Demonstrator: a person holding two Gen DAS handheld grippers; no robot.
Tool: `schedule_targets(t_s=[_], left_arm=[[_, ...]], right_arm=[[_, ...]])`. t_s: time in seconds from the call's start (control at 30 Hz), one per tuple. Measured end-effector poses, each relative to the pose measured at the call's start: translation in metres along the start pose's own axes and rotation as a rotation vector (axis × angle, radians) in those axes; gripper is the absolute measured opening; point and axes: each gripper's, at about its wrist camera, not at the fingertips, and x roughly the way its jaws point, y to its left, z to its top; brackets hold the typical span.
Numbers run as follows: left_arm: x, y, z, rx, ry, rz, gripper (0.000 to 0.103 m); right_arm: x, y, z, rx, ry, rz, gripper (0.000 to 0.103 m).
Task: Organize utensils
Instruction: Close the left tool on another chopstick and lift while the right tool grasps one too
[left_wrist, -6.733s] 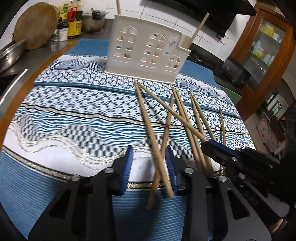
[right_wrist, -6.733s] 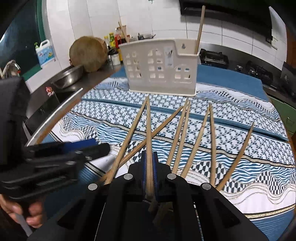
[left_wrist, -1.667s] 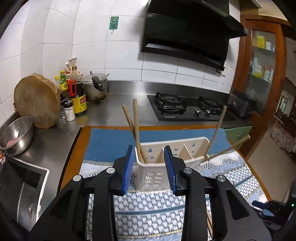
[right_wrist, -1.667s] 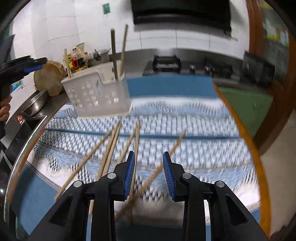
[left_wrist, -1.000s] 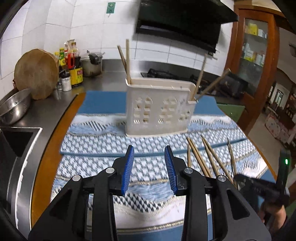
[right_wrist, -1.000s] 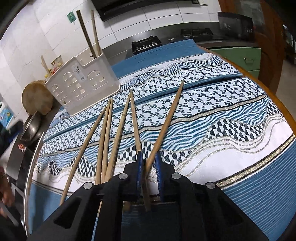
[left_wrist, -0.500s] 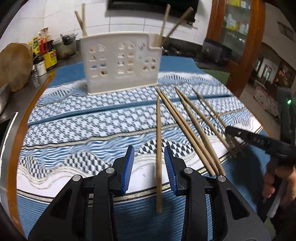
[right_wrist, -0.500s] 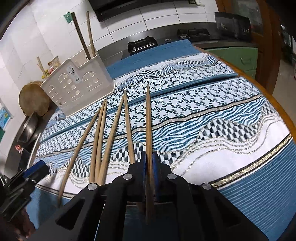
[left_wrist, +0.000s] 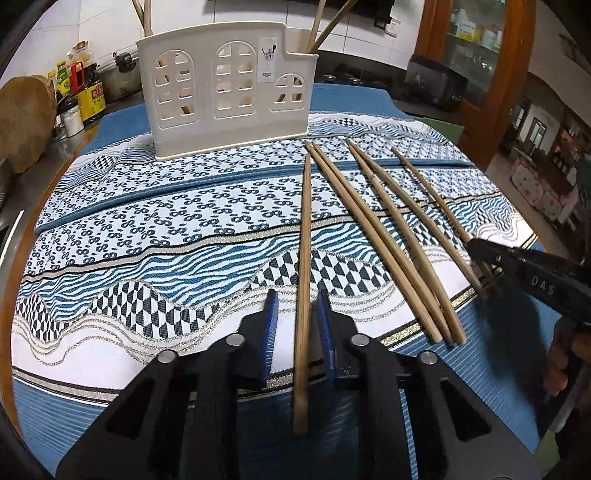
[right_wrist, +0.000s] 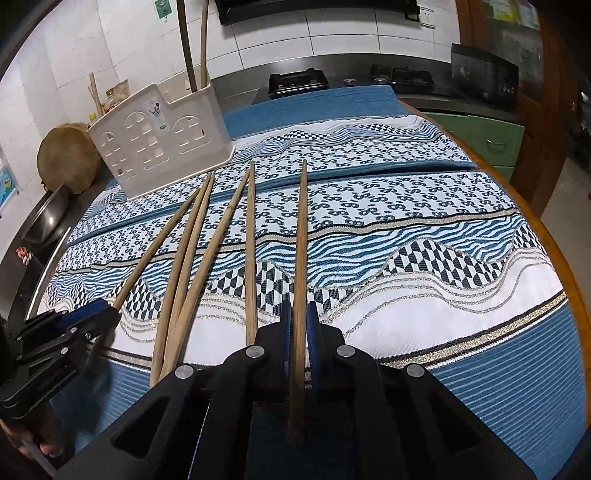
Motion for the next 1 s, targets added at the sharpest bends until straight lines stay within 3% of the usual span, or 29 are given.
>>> schedule_targets(t_s=[0.3,0.47,0.77,1.0], left_arm=[[0.005,-0.018,-0.001,0.064,0.016,0.051,0.010],[0.000,-0.013,0.004,0.034,0.024,0.021,0.005],[-0.043,-0.003,0.023,0.021,-0.084,-0.001,0.005],[-0.071,0.014,0.055,0.003,-0.164,-0.009,0.005]], right_arm=[[-0.001,0.001,-0.002,-0.007,0.004,-0.004,0.009],[-0.009,0.000,0.000,-0.021,-0.015,-0.008,0.007],[-0.065,0.008,0.025,-0.109,-0.158,-0.014,0.007],[-0.097,0.019,0.067,-0.179,-0.237,0.021,0.007]])
